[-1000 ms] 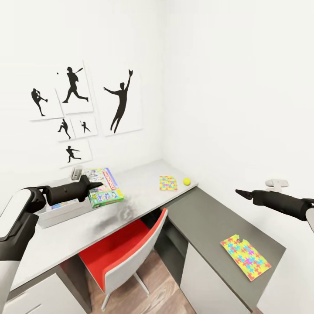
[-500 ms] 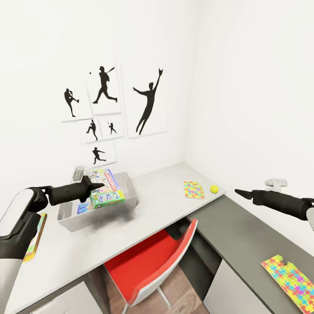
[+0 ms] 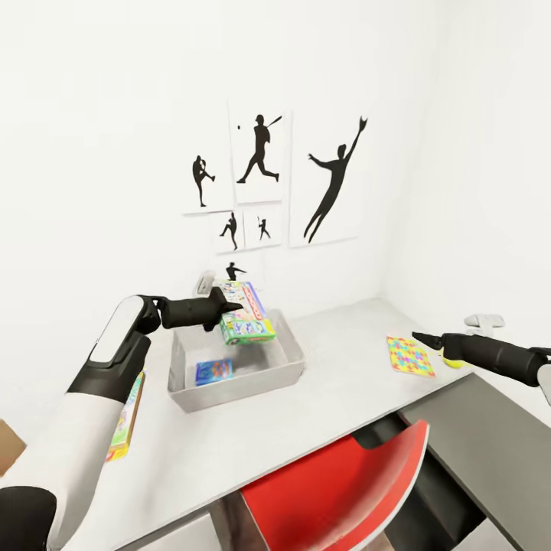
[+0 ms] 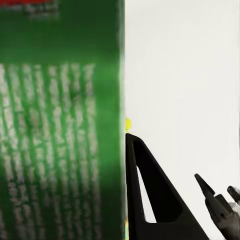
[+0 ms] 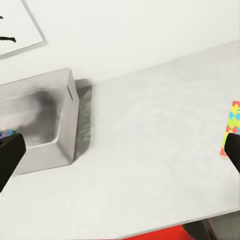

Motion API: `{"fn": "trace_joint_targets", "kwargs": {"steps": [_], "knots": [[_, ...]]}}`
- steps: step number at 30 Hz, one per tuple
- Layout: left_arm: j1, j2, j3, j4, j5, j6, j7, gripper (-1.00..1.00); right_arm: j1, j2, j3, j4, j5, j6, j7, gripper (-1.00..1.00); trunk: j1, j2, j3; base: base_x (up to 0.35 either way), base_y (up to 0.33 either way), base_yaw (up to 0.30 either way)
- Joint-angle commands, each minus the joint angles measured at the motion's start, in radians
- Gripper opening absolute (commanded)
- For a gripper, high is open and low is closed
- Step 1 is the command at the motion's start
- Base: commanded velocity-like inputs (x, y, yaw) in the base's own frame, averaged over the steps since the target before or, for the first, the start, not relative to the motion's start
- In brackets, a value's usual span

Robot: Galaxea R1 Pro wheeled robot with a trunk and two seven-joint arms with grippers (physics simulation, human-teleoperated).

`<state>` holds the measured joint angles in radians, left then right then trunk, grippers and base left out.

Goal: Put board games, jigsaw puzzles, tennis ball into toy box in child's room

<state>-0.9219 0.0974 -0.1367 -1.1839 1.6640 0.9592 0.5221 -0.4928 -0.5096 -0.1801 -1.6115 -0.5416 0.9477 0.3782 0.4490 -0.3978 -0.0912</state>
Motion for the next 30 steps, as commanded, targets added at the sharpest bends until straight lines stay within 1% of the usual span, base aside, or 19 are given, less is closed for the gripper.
{"fn": "trace_joint_targets", "kwargs": {"steps": [1,4,9,11,15,29,30], "knots": [[-0.004,-0.002,-0.004,-0.001,-0.002,0.002,0.01,-1.0,-0.001,0.0,-0.001,-0.001,0.006,0.005,0.008,1.0,0.001,-0.002,-0.002,0.161,0.169,0.294],[-0.008,-0.01,-0.009,-0.003,-0.008,0.0,0.012,-1.0,-0.001,0.0,-0.002,-0.001,0.006,0.005,0.007,1.0,0.001,-0.002,-0.003,0.084,0.088,0.212],[-0.012,-0.014,-0.011,0.002,-0.014,-0.002,0.013,-1.0,-0.001,0.001,-0.004,-0.001,0.007,0.003,0.007,1.0,0.001,-0.002,-0.003,0.074,0.026,0.066],[-0.001,-0.004,-0.011,-0.008,-0.01,0.012,0.025,-1.0,-0.012,0.012,0.002,0.001,0.012,-0.002,-0.002,1.0,0.001,-0.002,-0.003,0.0,0.0,0.0],[0.022,-0.004,-0.011,-0.008,0.002,0.019,0.026,-1.0,-0.013,0.012,0.002,0.001,0.012,-0.001,-0.001,1.0,0.001,-0.002,-0.003,0.0,0.0,0.0],[0.021,-0.004,-0.011,-0.008,0.003,0.018,0.025,-1.0,-0.014,0.012,0.003,0.001,0.012,-0.001,0.0,1.0,0.001,-0.002,-0.003,0.0,0.0,0.0],[0.027,-0.007,-0.008,-0.008,0.0,0.017,0.02,-1.0,-0.017,0.008,0.0,0.001,0.012,0.003,0.001,1.0,0.001,-0.002,-0.003,0.0,0.0,0.0]]}}
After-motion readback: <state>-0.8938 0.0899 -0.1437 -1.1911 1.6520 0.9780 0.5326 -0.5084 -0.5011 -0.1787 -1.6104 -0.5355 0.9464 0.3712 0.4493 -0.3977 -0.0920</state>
